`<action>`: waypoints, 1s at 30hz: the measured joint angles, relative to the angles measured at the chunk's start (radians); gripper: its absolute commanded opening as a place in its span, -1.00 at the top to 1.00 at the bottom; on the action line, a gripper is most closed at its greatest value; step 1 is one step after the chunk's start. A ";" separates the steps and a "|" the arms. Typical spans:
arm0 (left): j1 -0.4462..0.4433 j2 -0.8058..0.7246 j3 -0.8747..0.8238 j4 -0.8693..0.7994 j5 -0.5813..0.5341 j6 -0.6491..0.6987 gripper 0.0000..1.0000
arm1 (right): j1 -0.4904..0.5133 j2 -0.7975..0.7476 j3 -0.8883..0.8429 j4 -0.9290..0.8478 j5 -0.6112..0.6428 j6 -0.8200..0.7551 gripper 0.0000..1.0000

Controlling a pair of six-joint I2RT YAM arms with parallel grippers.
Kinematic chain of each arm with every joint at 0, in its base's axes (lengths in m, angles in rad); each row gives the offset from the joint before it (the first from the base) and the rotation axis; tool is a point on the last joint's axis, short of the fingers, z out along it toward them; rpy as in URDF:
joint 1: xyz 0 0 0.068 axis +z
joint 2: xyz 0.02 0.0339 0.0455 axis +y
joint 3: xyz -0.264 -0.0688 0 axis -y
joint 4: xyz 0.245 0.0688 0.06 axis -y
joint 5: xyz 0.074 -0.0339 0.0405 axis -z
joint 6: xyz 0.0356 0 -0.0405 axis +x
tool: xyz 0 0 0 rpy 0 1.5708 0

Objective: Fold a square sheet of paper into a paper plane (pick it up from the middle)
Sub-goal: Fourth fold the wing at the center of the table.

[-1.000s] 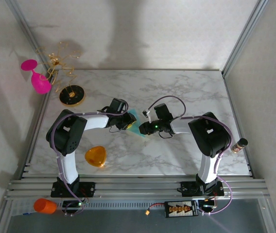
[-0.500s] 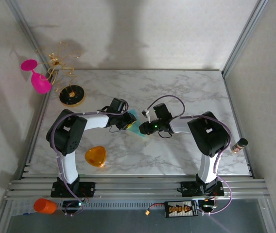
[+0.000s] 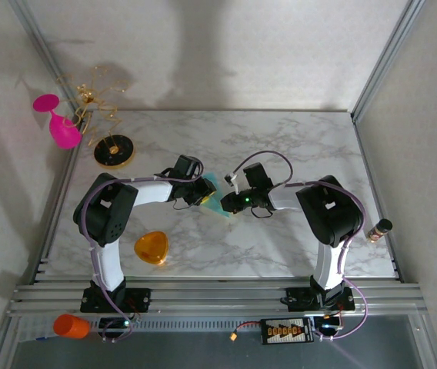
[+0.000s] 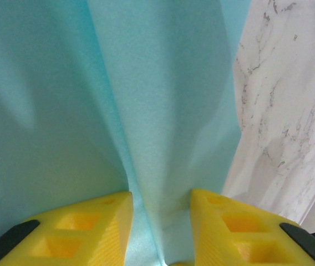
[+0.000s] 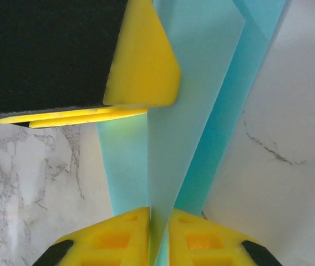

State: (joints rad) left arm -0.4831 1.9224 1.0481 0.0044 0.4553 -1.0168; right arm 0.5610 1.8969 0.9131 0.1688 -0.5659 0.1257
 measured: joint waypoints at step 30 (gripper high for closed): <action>0.020 -0.143 -0.097 0.119 0.017 0.106 0.53 | -0.035 0.041 0.027 -0.010 -0.096 0.024 0.80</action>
State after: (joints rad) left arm -0.4629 1.7790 0.9516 0.1234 0.4725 -0.9104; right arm 0.5259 1.9381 0.9405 0.1585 -0.6621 0.1493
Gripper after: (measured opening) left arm 0.249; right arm 0.099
